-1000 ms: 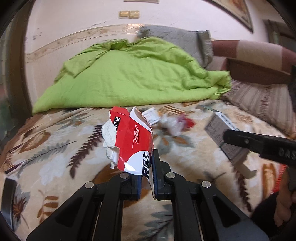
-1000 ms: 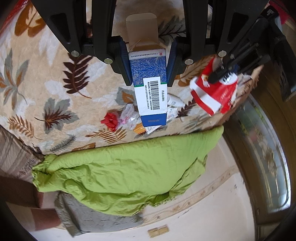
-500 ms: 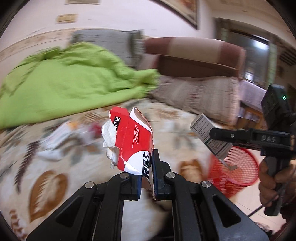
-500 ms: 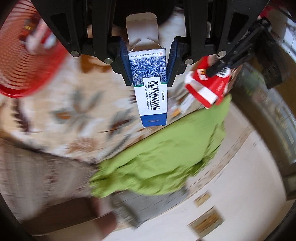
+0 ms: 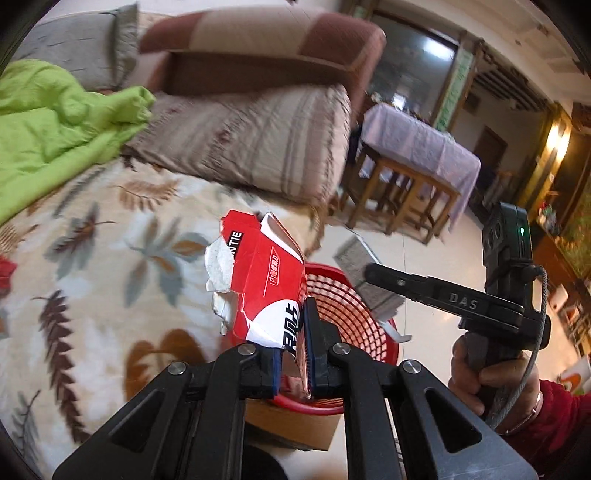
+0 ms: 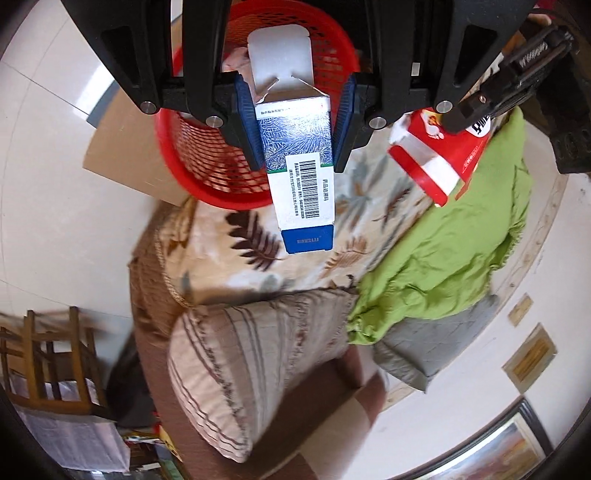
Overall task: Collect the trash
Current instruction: 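Carry both boxes to the red basket and open both grippers over it, then move both grippers back over the remaining trash on the bed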
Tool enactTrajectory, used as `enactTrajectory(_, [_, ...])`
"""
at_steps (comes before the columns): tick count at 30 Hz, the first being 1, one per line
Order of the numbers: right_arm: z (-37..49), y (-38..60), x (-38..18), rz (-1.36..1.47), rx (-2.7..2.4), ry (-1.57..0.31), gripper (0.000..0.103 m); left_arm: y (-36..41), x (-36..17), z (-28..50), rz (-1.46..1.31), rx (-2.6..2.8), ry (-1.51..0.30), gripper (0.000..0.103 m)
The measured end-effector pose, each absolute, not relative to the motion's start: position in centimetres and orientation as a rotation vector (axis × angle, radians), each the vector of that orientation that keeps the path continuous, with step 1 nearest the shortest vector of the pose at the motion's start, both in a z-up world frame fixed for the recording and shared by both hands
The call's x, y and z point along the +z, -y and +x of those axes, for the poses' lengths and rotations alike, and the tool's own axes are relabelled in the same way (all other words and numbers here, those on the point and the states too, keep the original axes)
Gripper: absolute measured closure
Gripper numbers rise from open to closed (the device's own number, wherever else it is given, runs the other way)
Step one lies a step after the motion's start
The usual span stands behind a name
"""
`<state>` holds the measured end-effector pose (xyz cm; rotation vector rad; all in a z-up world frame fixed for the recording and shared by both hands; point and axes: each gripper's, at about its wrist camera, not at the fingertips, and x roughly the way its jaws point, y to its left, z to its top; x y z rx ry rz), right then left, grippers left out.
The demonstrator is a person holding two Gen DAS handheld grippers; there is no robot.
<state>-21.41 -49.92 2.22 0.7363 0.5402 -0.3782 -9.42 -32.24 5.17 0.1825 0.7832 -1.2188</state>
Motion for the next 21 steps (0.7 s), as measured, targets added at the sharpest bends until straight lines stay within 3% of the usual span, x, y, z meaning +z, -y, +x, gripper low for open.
enactTrajectory(1, [-21.4, 50.1, 2.1, 0.732, -0.395, -0.544, 0.05, 32.8, 4.9, -9.6, 0.198, -1.221, -0.788, 0.078])
enactTrajectory(2, [-21.6, 50.2, 2.2, 0.724, -0.42, -0.54, 0.041, 33.0, 4.9, -10.0, 0.213, -1.216, -0.785, 0.055])
enactTrajectory(4, [-21.9, 50.3, 2.4, 0.708, -0.426, -0.529, 0.039, 32.3, 5.2, -10.1, 0.207, -1.192, -0.754, 0.036])
enactTrajectory(11, [-20.0, 48.5, 3.9, 0.665, -0.34, -0.501, 0.039, 28.0, 6.2, -7.7, 0.139, -1.106, -0.726, 0.036])
enactTrajectory(21, [-12.4, 39.3, 3.8, 0.543, -0.068, -0.604, 0.039, 17.6, 5.8, -3.8, 0.094, -0.83, -0.741, 0.036])
